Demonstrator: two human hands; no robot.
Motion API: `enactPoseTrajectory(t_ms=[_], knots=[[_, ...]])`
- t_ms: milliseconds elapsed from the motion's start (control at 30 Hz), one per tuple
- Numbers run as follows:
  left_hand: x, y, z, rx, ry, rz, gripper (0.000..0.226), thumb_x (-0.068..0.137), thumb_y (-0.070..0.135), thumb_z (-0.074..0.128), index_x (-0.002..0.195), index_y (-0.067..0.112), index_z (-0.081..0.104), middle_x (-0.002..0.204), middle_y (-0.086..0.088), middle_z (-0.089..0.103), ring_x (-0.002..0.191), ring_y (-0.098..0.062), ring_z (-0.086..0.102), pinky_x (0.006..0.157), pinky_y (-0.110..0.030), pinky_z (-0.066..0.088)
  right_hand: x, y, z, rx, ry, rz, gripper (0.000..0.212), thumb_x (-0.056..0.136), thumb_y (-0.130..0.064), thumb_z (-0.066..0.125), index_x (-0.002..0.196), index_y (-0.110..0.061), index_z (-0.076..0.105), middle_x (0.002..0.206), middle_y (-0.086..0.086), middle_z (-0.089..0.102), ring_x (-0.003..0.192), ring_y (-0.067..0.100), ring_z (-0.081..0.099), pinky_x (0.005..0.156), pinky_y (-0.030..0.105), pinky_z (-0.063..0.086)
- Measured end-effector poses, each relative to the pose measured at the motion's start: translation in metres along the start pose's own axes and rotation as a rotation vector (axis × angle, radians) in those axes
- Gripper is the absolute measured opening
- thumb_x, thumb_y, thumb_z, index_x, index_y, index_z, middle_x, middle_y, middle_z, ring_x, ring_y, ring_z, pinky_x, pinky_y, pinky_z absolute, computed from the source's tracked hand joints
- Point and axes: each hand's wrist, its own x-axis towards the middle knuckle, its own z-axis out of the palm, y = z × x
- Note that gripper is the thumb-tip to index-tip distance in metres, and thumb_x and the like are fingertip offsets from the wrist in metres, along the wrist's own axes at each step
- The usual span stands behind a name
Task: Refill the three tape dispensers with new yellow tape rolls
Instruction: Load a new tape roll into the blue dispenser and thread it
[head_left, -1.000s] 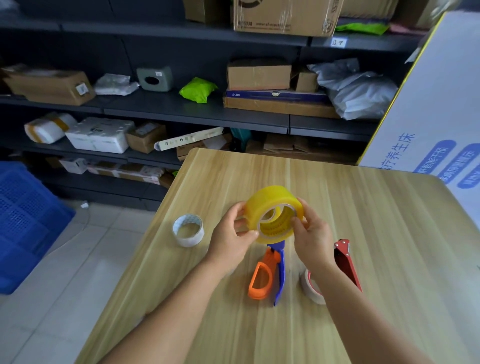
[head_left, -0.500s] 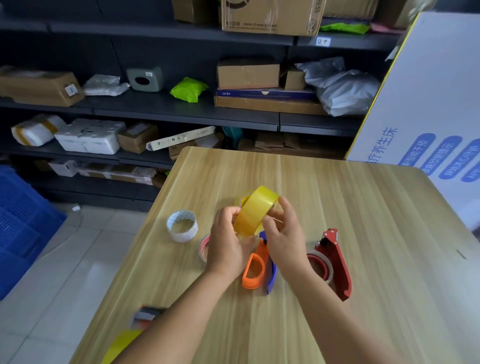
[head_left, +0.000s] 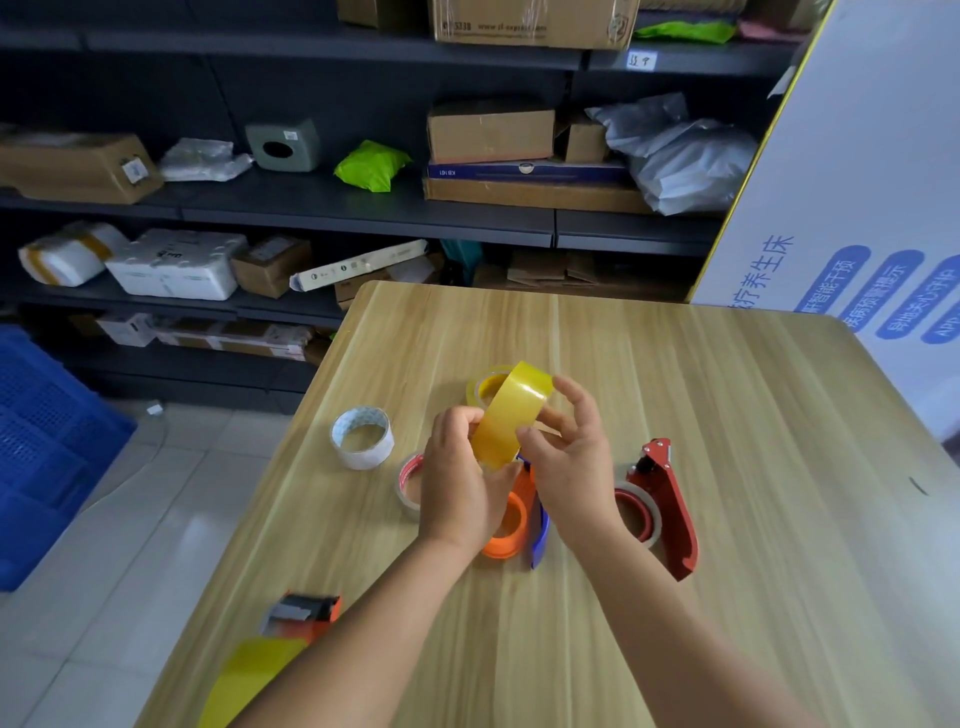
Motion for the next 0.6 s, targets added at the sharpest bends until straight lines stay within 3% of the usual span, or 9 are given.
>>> enactPoseTrajectory(t_ms=[233, 333, 400, 500, 600], knots=[[-0.004, 0.000, -0.004, 0.104, -0.154, -0.004, 0.069, 0.067, 0.036, 0.081, 0.119, 0.025, 0.039, 0.116, 0.007, 0.056, 0.098, -0.014, 0.058, 0.072, -0.021, 0.043, 0.001, 0.000, -0.008, -0.061, -0.016, 0.046, 0.035, 0.087, -0.006, 0.065, 0.114, -0.029, 0.063, 0.105, 0.003, 0.070, 0.088, 0.018, 0.069, 0.080, 0.039, 0.058], [-0.004, 0.002, -0.009, 0.116, -0.255, 0.018, 0.091, 0.069, 0.041, 0.079, 0.140, 0.036, 0.022, 0.127, 0.007, 0.050, 0.106, -0.015, 0.057, 0.081, -0.022, 0.043, 0.002, 0.000, -0.011, -0.094, -0.041, 0.056, 0.033, 0.087, -0.005, 0.063, 0.110, -0.029, 0.063, 0.096, -0.002, 0.069, 0.075, 0.007, 0.066, 0.068, 0.026, 0.056], [-0.004, 0.005, -0.013, 0.155, -0.298, 0.024, 0.093, 0.073, 0.042, 0.076, 0.144, 0.042, 0.017, 0.130, 0.007, 0.047, 0.104, -0.016, 0.058, 0.083, -0.023, 0.043, 0.001, 0.002, -0.013, -0.127, -0.069, 0.065, 0.035, 0.087, -0.004, 0.061, 0.108, -0.031, 0.062, 0.090, -0.007, 0.065, 0.070, 0.001, 0.062, 0.063, 0.019, 0.051], [-0.001, 0.006, -0.020, 0.153, -0.365, 0.006, 0.084, 0.077, 0.048, 0.071, 0.144, 0.045, 0.020, 0.128, 0.009, 0.042, 0.101, -0.014, 0.058, 0.088, -0.030, 0.047, 0.002, 0.008, -0.014, -0.176, -0.127, 0.069, 0.039, 0.085, -0.001, 0.058, 0.104, -0.034, 0.063, 0.089, -0.002, 0.065, 0.070, 0.010, 0.061, 0.067, 0.029, 0.052], [0.004, 0.000, -0.025, 0.195, -0.442, 0.033, 0.075, 0.079, 0.050, 0.068, 0.144, 0.036, 0.033, 0.121, 0.013, 0.035, 0.107, -0.010, 0.052, 0.098, -0.035, 0.045, 0.004, 0.013, -0.015, -0.252, -0.186, 0.061, 0.044, 0.083, 0.001, 0.052, 0.096, -0.040, 0.062, 0.077, -0.005, 0.057, 0.065, 0.010, 0.054, 0.062, 0.027, 0.045]])
